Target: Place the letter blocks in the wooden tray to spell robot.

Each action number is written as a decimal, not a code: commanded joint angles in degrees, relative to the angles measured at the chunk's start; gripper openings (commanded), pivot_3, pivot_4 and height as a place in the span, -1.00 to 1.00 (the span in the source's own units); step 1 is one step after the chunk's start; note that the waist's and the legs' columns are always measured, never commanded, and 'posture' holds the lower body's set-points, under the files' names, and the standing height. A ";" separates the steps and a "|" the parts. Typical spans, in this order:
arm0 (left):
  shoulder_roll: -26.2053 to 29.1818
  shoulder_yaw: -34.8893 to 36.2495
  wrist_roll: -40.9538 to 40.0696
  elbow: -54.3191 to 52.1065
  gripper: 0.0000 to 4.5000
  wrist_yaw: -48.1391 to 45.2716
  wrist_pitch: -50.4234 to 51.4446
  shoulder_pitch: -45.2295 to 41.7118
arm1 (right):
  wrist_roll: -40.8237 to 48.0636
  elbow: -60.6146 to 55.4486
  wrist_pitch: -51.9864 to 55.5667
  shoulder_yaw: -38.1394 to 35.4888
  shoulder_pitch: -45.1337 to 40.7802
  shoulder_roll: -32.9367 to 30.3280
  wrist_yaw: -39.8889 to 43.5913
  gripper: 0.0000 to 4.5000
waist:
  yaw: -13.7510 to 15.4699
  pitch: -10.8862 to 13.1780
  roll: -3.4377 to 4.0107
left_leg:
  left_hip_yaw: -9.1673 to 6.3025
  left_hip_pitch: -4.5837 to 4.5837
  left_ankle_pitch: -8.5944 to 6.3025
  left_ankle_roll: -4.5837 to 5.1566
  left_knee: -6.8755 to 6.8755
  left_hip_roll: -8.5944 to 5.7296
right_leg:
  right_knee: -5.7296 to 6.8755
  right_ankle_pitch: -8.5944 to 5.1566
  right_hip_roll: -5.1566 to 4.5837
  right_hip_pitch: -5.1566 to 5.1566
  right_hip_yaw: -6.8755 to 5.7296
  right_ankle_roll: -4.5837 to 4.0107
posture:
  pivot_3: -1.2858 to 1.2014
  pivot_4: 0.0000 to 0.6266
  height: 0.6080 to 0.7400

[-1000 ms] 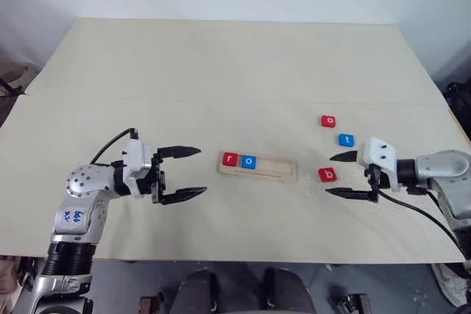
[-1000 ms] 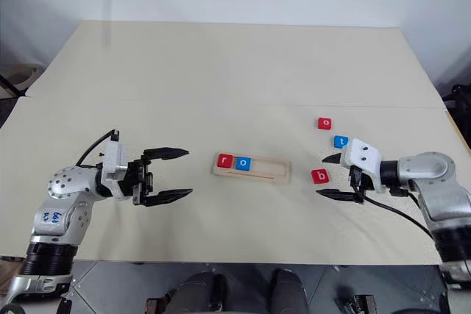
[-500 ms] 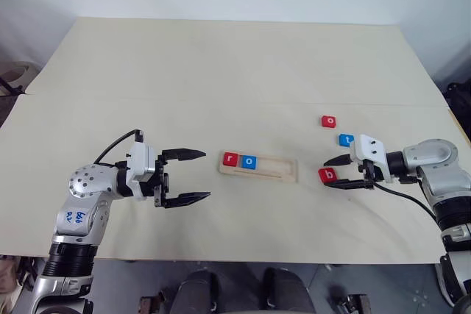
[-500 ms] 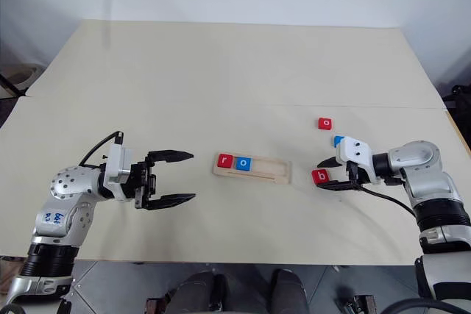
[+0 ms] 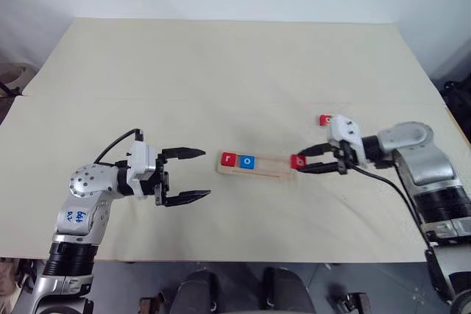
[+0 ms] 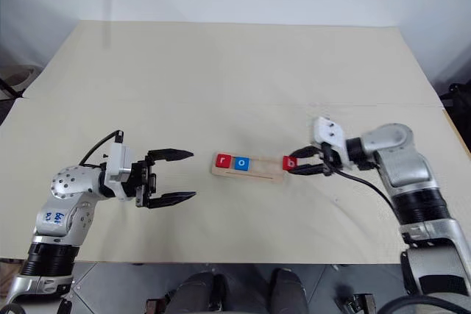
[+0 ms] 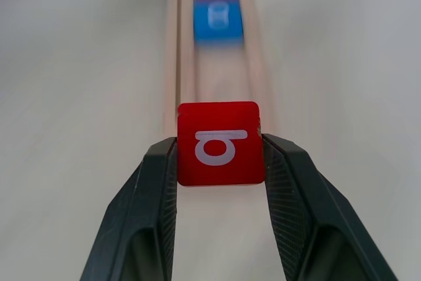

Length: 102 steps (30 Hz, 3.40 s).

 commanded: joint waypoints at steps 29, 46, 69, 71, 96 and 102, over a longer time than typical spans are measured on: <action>0.12 0.27 -0.35 -3.20 1.00 3.58 -0.73 2.00 | -3.14 -2.24 5.15 2.03 -1.05 1.18 -3.76 0.68 | 0.01 0.00 0.00 | -0.01 -0.08 0.00 0.00 -0.01 -0.07 | -0.05 0.00 -0.02 -0.04 -0.03 0.01 | 0.03 -0.52 1.00; 0.37 0.30 -0.33 -3.19 1.00 3.84 -0.13 1.35 | -5.71 0.95 2.96 5.05 -1.10 4.57 -6.57 -0.99 | 0.03 0.00 0.00 | -0.01 -0.07 0.00 0.00 -0.01 -0.07 | -0.03 0.00 -0.02 -0.05 -0.02 0.01 | 0.03 -0.52 1.00; -0.02 0.07 0.02 -3.14 1.00 5.40 -0.78 1.66 | -6.99 2.32 1.93 5.03 -3.60 8.19 -8.08 -0.99 | -0.11 0.00 0.00 | -0.01 -0.07 0.00 0.00 -0.01 -0.07 | -0.02 0.00 -0.02 -0.05 -0.02 0.01 | 0.03 -0.52 1.00; 0.01 0.00 0.12 -2.78 1.00 5.18 -0.98 1.57 | -5.90 0.39 2.38 3.04 -2.58 6.51 -8.14 -0.99 | 0.04 0.00 0.00 | -0.01 -0.07 0.00 0.00 -0.01 -0.07 | -0.01 0.00 -0.02 -0.05 -0.02 0.01 | 0.03 -0.52 1.00; -1.84 -0.10 1.28 10.27 1.00 1.33 -3.99 -5.25 | 12.69 -26.38 -16.97 -46.54 59.23 10.89 -25.80 0.99 | 1.55 -0.02 0.02 | 0.07 0.09 0.00 0.00 -0.07 -0.09 | -0.01 0.01 0.01 0.06 0.10 0.02 | 0.03 -0.52 1.00; -1.81 -0.08 1.52 11.52 1.00 0.67 -4.30 -6.50 | 13.77 -25.28 -20.34 -46.54 61.57 12.02 -27.89 0.99 | 1.02 -0.03 0.04 | 0.10 0.13 0.00 -0.01 -0.09 -0.07 | 0.03 0.01 0.01 0.03 0.14 0.01 | 0.03 -0.52 1.00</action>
